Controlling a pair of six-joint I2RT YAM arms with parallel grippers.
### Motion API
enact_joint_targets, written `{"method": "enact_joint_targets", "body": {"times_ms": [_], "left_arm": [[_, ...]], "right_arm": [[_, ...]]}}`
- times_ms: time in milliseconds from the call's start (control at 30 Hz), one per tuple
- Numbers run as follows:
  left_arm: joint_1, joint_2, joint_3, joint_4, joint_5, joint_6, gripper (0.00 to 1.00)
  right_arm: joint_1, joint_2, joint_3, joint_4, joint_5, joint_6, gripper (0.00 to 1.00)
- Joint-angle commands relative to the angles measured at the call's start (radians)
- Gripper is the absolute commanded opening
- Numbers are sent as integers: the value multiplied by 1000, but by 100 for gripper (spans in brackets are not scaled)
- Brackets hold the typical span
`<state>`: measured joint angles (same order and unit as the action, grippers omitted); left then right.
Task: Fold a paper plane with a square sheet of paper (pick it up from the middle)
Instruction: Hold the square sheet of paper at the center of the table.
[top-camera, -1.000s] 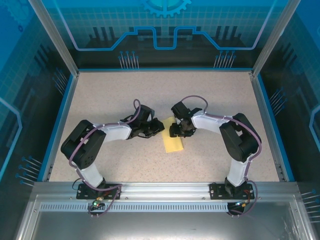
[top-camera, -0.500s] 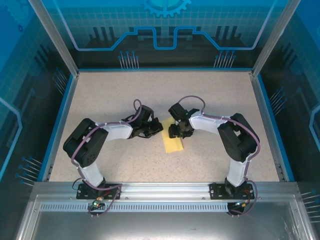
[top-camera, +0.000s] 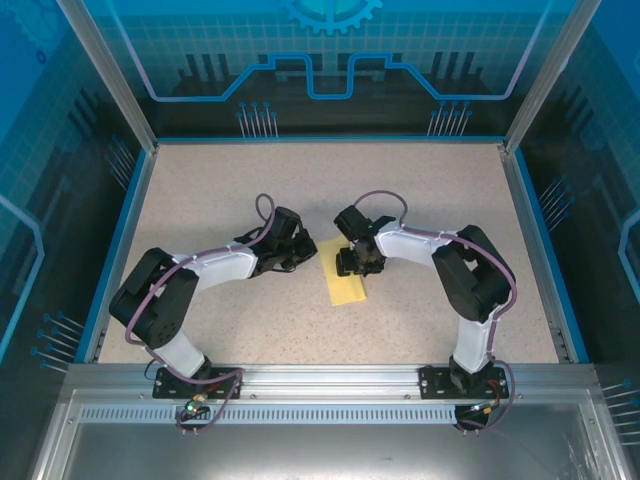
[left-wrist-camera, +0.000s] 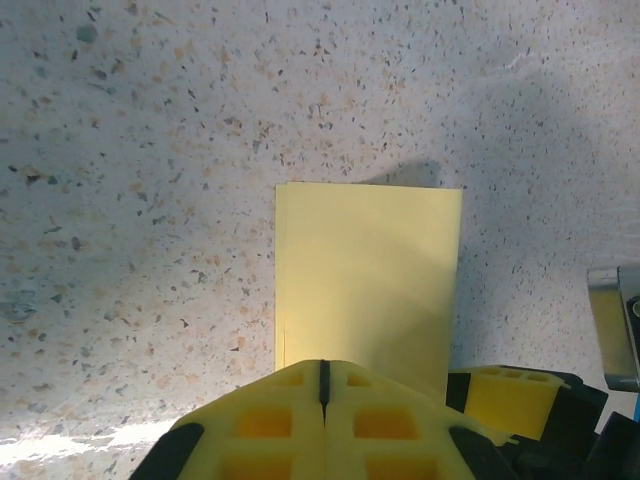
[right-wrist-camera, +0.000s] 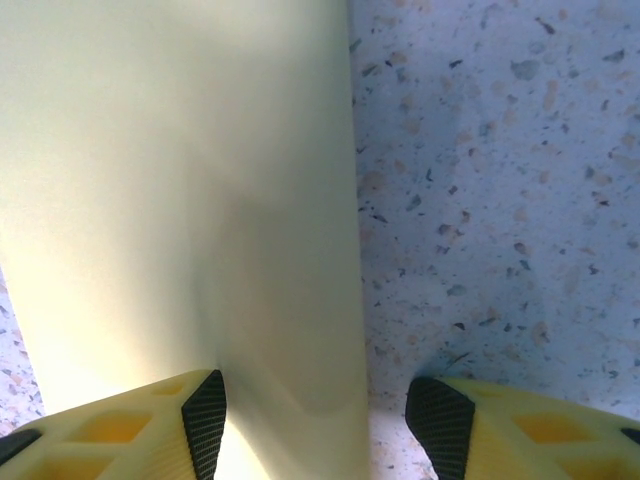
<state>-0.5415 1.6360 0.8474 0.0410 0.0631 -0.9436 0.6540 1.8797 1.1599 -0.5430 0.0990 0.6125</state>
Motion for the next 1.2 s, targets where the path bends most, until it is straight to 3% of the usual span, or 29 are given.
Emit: {"method": "enact_joint_targets", "body": {"times_ms": [0,767,1167], "left_arm": [[2,-17,-23,-39,-26,7,1],[0,90,3,82,186,32,0],[-10,164,59,73,241,57,0]], "right_arm": [[8,113,-55,0,-13,2,60],[10,148,-40,-8,-18,0,61],[10,138,-50,9,-35,-16,62]]}}
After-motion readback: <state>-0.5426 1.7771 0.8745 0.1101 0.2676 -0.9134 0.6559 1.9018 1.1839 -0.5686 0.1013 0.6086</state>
